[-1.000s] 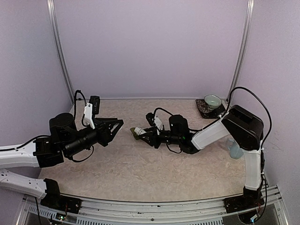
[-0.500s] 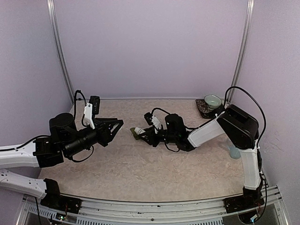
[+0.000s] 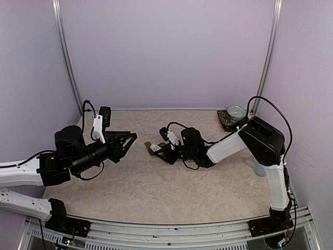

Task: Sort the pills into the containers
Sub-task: Pour the pill into the compartment of the pill container.

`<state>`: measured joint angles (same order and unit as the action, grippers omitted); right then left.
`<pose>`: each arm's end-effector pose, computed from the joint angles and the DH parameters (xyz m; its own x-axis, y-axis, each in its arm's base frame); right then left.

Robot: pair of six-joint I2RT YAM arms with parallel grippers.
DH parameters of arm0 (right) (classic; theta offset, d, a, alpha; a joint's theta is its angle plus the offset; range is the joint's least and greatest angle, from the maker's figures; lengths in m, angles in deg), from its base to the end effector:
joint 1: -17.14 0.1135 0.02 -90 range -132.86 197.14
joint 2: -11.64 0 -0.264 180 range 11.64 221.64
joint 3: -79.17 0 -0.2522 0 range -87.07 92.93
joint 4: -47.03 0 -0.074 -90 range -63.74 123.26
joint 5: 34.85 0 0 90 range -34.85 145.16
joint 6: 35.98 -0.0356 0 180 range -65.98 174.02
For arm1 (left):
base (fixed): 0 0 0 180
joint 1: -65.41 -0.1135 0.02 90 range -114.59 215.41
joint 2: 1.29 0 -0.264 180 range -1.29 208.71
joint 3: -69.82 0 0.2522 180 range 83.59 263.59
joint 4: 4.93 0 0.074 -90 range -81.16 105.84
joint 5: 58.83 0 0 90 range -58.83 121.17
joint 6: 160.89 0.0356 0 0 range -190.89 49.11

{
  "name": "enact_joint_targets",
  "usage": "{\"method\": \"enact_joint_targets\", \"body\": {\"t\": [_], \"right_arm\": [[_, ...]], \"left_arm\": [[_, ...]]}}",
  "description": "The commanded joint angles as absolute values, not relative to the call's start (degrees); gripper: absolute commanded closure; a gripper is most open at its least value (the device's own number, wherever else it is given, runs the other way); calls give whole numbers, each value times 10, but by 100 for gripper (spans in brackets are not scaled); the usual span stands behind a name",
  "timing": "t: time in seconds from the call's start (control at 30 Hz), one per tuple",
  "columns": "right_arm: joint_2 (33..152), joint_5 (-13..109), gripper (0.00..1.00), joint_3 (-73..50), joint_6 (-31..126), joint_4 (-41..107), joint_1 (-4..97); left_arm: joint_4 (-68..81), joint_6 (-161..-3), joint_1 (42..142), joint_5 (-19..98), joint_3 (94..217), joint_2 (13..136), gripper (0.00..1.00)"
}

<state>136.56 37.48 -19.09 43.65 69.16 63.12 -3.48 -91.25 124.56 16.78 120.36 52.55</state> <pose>0.3089 0.3352 0.1186 -0.4043 -0.1716 -0.8984 -0.8227 0.4974 0.2752 0.1225 -0.1879 0.3031 -0.2849 -0.1801 -0.9415 0.6458 0.6897 -0.3274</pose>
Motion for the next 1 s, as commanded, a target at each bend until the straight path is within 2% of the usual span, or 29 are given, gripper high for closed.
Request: {"method": "enact_joint_targets", "body": {"t": [0.0, 0.97], "right_arm": [[1381, 383, 99, -176, 430, 675, 627], [1365, 402, 100, -134, 439, 554, 627]], "left_arm": [[-37, -914, 1242, 171, 1202, 517, 82], [-43, -917, 1243, 169, 1192, 506, 82]]}}
